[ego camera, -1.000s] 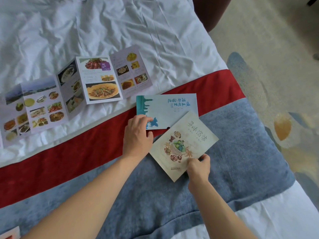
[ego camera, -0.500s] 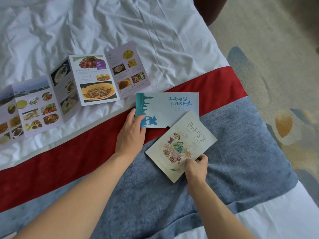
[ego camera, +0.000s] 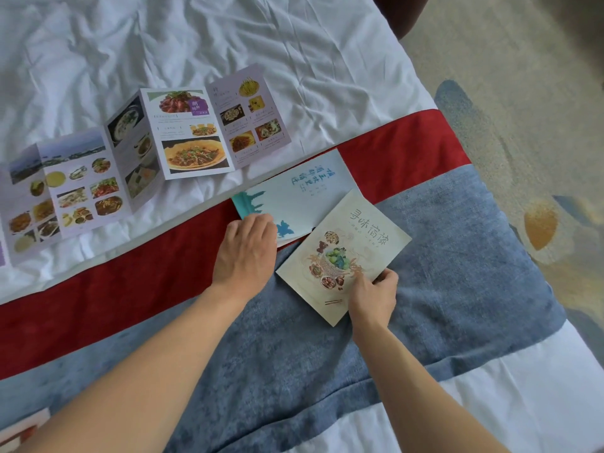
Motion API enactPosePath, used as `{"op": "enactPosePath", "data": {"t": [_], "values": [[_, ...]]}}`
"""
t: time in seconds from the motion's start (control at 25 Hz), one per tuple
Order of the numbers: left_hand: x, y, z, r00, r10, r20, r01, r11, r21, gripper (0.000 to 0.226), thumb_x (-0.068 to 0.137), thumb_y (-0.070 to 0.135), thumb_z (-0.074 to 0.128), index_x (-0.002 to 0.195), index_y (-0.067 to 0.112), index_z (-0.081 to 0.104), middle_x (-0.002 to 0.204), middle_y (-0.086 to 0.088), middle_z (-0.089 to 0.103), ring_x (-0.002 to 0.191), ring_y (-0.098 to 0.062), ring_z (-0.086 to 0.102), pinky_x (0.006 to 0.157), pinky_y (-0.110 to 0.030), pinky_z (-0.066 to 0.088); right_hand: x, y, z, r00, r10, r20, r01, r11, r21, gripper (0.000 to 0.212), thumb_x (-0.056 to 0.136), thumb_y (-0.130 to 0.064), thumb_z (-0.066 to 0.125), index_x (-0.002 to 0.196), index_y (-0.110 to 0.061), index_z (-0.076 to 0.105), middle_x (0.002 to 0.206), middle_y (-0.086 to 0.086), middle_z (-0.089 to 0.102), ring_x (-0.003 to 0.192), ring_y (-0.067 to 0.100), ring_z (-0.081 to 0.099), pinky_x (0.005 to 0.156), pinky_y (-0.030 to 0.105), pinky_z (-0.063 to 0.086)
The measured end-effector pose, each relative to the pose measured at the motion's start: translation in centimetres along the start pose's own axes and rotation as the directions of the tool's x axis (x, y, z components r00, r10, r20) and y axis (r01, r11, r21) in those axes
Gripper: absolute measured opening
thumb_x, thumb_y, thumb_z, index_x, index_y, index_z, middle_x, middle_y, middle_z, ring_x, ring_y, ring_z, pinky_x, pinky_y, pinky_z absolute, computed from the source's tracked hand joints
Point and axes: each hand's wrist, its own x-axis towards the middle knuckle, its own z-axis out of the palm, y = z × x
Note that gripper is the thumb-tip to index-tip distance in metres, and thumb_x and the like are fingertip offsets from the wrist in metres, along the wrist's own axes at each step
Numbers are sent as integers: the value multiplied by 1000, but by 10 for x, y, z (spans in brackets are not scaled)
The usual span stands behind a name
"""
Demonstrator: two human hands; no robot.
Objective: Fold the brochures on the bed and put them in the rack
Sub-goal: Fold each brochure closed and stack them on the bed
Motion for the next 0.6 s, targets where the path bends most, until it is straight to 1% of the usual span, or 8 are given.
{"op": "enactPosePath", "data": {"t": [0.08, 0.12, 0.2, 0.32, 0.4, 0.48, 0.56, 0.6], "values": [[-20, 0, 0, 998, 52, 30, -52, 999, -15, 10, 85, 6, 65, 89, 8, 56, 89, -9, 57, 80, -28, 54, 66, -39, 47, -7, 4, -1, 999, -33, -7, 33, 999, -26, 20, 88, -20, 53, 105, -30, 48, 93, -7, 62, 79, 14, 63, 63, 38, 55], [-29, 1, -1, 997, 67, 37, -65, 997, -45, 11, 83, 4, 66, 84, 8, 56, 83, -9, 56, 75, -27, 53, 63, -39, 48, -11, 5, -3, 999, -48, -11, 48, 999, -26, 20, 88, -18, 51, 103, -30, 48, 93, -7, 62, 78, 14, 63, 64, 39, 56], [-42, 6, -6, 998, 57, 35, -53, 993, -108, 13, 79, 3, 67, 80, 7, 55, 78, -10, 54, 71, -27, 52, 60, -37, 50, -18, 6, -6, 997, -67, -39, 67, 998, 1, 22, 86, -12, 47, 98, -31, 49, 93, -6, 61, 79, 13, 62, 63, 37, 53], [-55, 16, -13, 996, -49, 68, 64, 971, -231, 11, 84, 4, 63, 82, 7, 52, 82, -9, 52, 75, -26, 51, 58, -34, 49, -28, 9, -12, 995, -42, -88, 50, 995, 90, 26, 83, -7, 42, 90, -30, 50, 93, -5, 62, 80, 15, 62, 62, 35, 51], [-60, 21, -15, 991, -110, 81, 130, 940, -315, 15, 87, 6, 59, 82, 9, 45, 86, -8, 49, 78, -23, 48, 56, -31, 42, -32, 9, -17, 994, -19, -108, 33, 991, 129, 26, 83, -5, 41, 90, -29, 50, 93, -4, 62, 79, 16, 63, 58, 33, 49], [-64, 22, -18, 987, -139, 85, 161, 910, -381, 19, 90, 7, 56, 83, 12, 39, 87, -6, 45, 79, -21, 44, 58, -30, 37, -35, 9, -20, 990, 17, -142, 9, 984, 178, 26, 85, -4, 40, 95, -25, 52, 93, -4, 62, 76, 15, 62, 50, 27, 47], [-71, 25, -19, 984, -146, 105, 177, 894, -412, 19, 92, 10, 56, 84, 13, 38, 89, -3, 44, 79, -19, 43, 60, -30, 39, -39, 7, -22, 985, 39, -165, 1, 972, 234, 29, 87, -3, 39, 103, -21, 54, 92, -3, 62, 74, 14, 62, 40, 20, 45], [-75, 27, -20, 981, -148, 122, 186, 890, -417, 18, 93, 12, 55, 84, 13, 40, 90, -2, 44, 79, -18, 43, 61, -31, 41, -41, 7, -23, 986, 41, -164, 3, 967, 255, 30, 86, -3, 38, 105, -21, 55, 93, -3, 62, 75, 15, 62, 39, 20, 45]]}}
